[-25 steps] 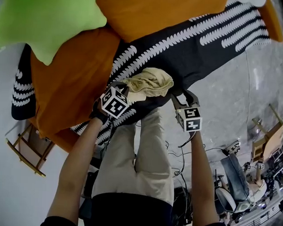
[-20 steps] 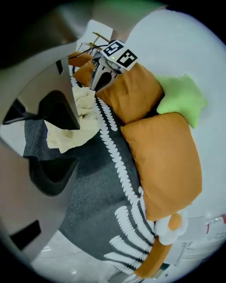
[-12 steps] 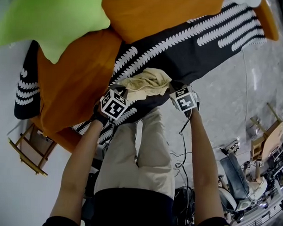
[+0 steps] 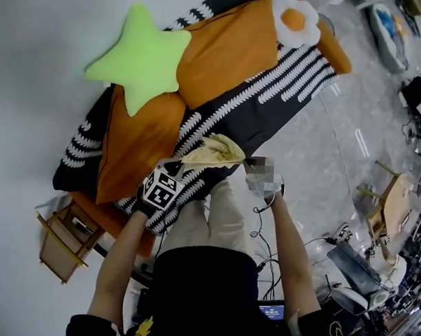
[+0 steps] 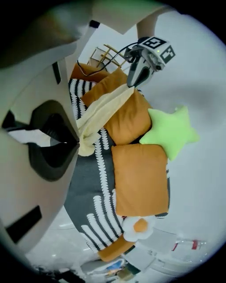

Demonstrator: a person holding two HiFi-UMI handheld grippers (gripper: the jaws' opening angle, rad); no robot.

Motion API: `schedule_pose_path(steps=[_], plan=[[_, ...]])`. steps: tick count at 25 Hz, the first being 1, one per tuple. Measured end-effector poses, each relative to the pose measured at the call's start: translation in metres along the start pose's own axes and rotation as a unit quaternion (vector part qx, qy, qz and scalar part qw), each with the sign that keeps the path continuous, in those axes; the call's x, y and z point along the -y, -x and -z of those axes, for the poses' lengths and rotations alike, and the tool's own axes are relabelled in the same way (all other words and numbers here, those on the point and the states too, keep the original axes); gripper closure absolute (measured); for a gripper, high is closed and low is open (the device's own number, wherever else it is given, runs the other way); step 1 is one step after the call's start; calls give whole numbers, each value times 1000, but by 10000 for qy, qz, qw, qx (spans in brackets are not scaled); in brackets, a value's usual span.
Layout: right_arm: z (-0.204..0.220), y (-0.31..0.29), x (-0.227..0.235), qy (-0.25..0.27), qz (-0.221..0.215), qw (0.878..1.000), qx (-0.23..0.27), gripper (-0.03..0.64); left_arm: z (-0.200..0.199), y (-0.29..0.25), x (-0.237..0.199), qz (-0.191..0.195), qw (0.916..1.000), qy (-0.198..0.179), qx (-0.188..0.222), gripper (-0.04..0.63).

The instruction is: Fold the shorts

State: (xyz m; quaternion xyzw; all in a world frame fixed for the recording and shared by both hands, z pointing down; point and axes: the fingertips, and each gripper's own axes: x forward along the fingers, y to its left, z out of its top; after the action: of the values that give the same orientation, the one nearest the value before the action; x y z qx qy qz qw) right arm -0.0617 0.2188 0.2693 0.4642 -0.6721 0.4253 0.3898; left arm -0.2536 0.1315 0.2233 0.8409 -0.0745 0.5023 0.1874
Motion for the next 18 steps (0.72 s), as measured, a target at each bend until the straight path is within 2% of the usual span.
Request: schedule_pose_path(steps=[2,5,9,13,18], plan=[[-7,42,-16,78,179,9998,88,598,-27,52,16,-15,9993,-118,356,566],[-23,101,-29,172,548,9978,322,598,-68,114,33,-68,9955,-543,777,566],[-40,180,-37,209,1110,9914,662,598,-114,168,52,-145,9869,-1254,1001,566],[-58,245,-20,116,1579,9831,915,598,-167,189,55,-271,9755,-1927,1029,566],[-55,289,28,-204,1864,9761,1097,598,-238,161,61,-296,9621,-2567,868,566]])
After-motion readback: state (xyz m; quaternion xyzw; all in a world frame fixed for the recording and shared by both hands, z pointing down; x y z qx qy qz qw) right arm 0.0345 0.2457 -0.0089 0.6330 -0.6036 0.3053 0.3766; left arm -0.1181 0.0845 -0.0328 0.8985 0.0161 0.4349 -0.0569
